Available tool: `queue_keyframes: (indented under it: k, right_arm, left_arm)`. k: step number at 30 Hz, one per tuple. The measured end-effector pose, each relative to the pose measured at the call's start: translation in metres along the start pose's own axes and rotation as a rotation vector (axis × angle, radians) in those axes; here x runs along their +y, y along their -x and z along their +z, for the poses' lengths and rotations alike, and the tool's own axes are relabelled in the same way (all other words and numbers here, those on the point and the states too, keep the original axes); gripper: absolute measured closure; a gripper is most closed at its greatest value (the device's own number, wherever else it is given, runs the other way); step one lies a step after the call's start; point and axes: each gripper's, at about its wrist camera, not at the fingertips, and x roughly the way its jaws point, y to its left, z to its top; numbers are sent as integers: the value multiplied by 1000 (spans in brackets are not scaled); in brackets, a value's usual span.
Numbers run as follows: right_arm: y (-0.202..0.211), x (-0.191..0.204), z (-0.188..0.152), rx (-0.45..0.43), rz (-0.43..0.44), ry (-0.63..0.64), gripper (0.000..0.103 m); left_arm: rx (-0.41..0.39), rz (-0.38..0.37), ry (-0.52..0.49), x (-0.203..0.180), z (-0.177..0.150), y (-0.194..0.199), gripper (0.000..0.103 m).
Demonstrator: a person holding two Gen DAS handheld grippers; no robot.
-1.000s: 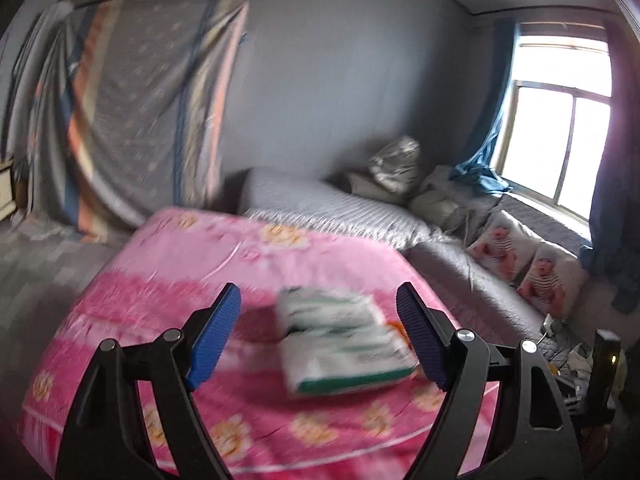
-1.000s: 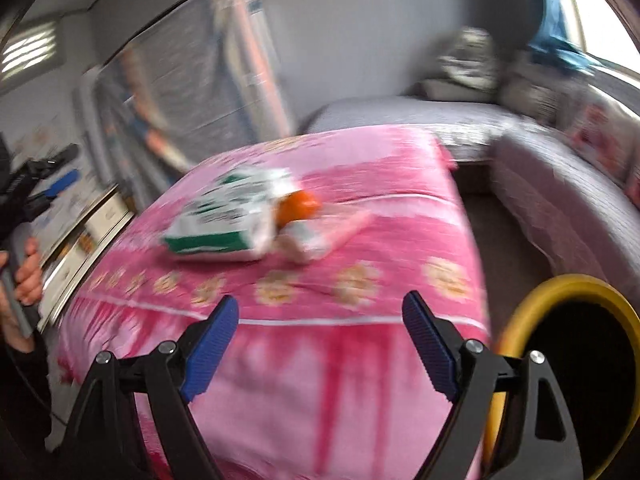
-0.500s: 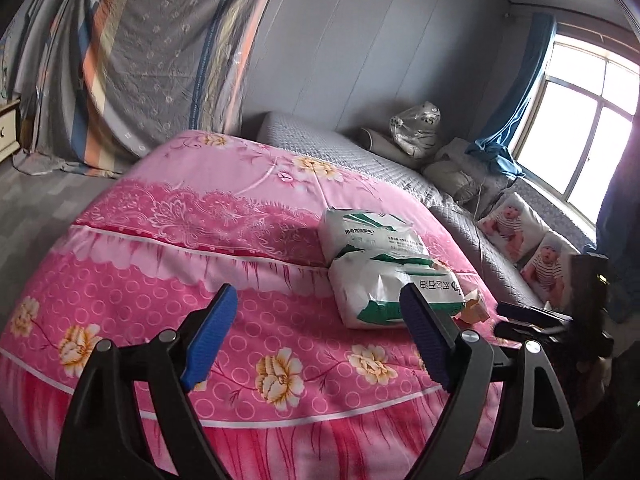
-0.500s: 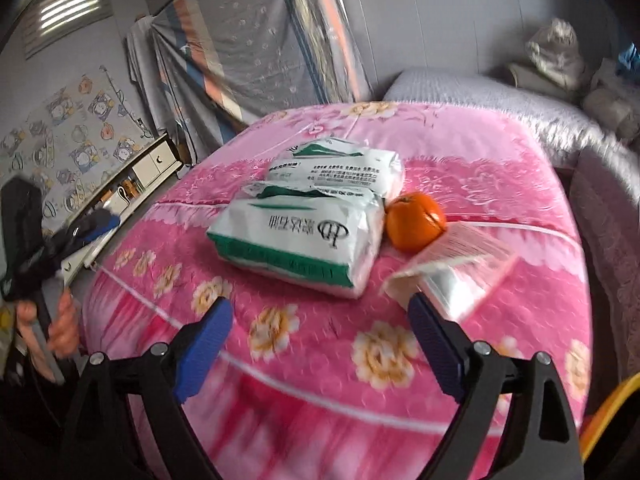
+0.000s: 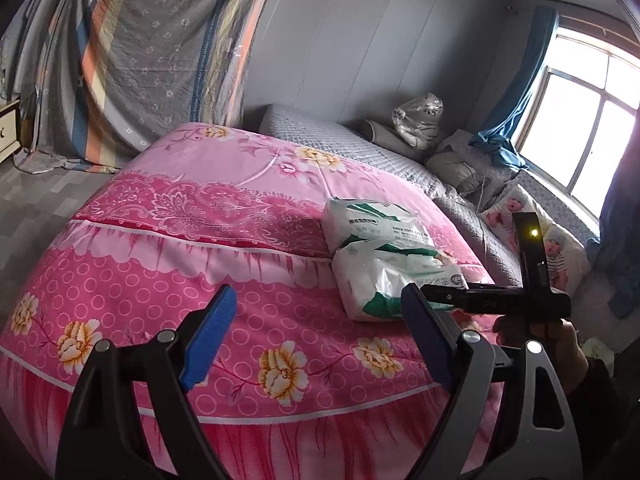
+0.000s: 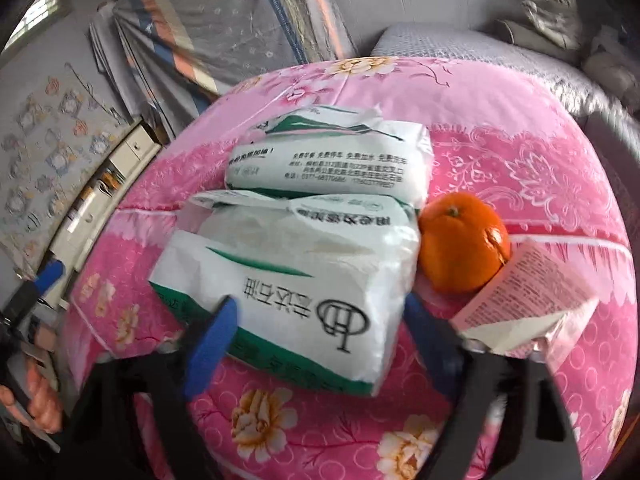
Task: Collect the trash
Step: 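Grasp a white-green plastic packet with the right tool while the left grasps another packet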
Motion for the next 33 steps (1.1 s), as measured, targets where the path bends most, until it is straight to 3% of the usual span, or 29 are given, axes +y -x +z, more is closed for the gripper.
queue_keyframes:
  k: [1,4,9,15,22,28,29,31,32,33]
  right_arm:
    - [-2,2,1,11,0,6,86]
    - [3,5,-2,4,73,11,94]
    - [46,20,-22,-61,189,111,96]
    - [109,2,-57,-164,269,87,97]
    - [157,-32,-93,-241,266,-4,97]
    - [178,-46,-114,-281,305,-54,97]
    - [182,-47,-117,-292,312,-58,97]
    - [186,-45,-122,-304,319,-61,97]
    - [188,-46,-123,-312,321,-66,97]
    - [191,-46,-125,-316,324,-68,97]
  left_arm:
    - [0,4,3,1,1,0,22]
    - [2,18,13,0,3,0,21]
    - [14,26,-11,-10,9,-6,19]
    - [70,-12,-40,-25,28,-35,18]
    - [246,-72,-72,-48,58,-118,18]
    - [370,-45,4,-43,75,-189,18]
    - [387,-50,-8,-45,78,-199,18]
    - [415,7,-51,-50,79,-221,19]
    - [433,37,-53,-50,78,-231,33]
    - [451,45,-44,-49,77,-238,60]
